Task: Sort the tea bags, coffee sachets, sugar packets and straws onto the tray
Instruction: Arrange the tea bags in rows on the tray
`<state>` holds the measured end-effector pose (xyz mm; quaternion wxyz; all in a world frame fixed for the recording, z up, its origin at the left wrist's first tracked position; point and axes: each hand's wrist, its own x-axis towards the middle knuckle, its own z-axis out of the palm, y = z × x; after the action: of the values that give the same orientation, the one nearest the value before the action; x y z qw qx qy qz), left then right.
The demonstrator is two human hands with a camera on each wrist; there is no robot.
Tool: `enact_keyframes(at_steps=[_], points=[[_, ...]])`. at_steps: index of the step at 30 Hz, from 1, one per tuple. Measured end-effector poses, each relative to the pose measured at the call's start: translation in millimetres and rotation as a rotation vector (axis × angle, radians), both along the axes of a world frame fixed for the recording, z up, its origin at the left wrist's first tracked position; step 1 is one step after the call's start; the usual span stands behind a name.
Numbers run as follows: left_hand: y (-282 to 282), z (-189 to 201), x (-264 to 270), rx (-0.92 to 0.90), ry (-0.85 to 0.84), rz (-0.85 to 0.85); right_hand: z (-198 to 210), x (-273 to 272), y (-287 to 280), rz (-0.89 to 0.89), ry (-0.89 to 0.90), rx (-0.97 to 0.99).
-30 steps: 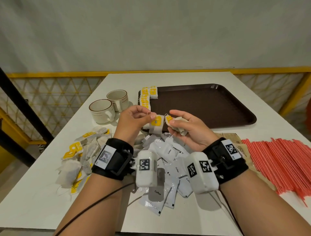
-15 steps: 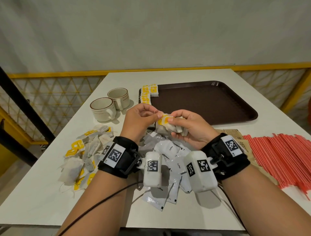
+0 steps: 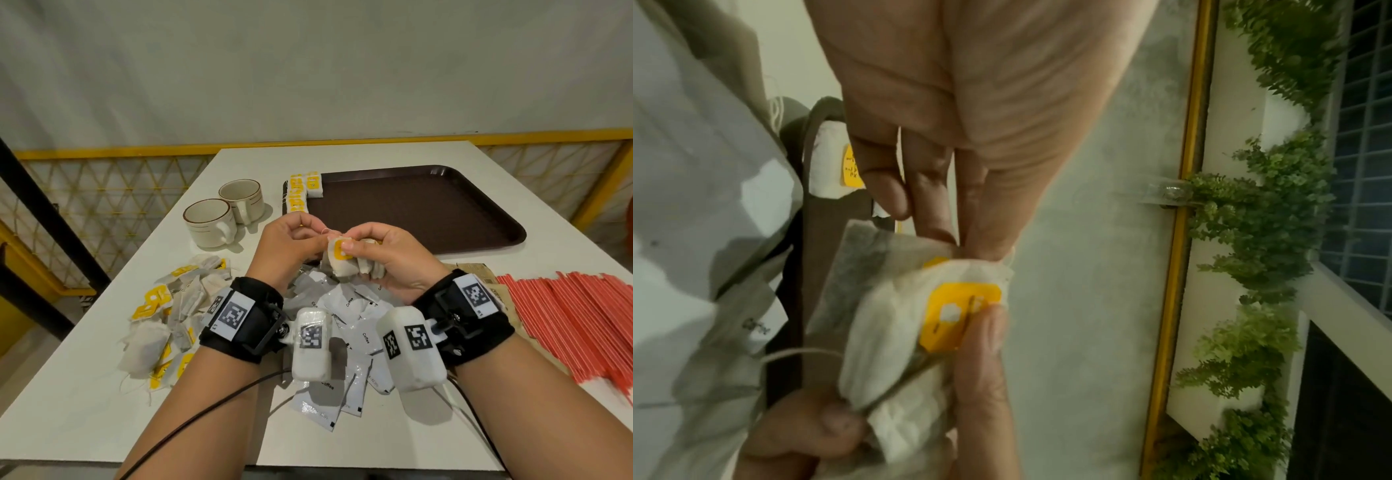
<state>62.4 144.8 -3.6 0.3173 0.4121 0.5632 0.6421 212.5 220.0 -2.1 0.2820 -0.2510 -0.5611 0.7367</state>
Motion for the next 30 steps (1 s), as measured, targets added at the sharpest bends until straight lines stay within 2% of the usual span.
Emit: enact_keyframes(at_steps=[8, 15, 22, 30], points=[[0.4, -0.2, 2.4, -0.013, -0.047, -0.004, -4.2, 0.5, 4.3, -0.072, -0.019, 0.055], [-2.1, 4.9, 6.9, -0.017, -0.058, -0.021, -4.4, -0.5, 5.6, -0.115, 0.033, 0.057], [-3.5, 2.9, 6.7, -0.068, 0.046, -0.111, -5.4, 0.5, 7.9, -0.103, 0.060, 0.008], [-0.5, -0.4, 8.7, -0.023, 0.045, -0.049, -4.1, 4.9, 10.2, -0.111, 0.042, 0.114]])
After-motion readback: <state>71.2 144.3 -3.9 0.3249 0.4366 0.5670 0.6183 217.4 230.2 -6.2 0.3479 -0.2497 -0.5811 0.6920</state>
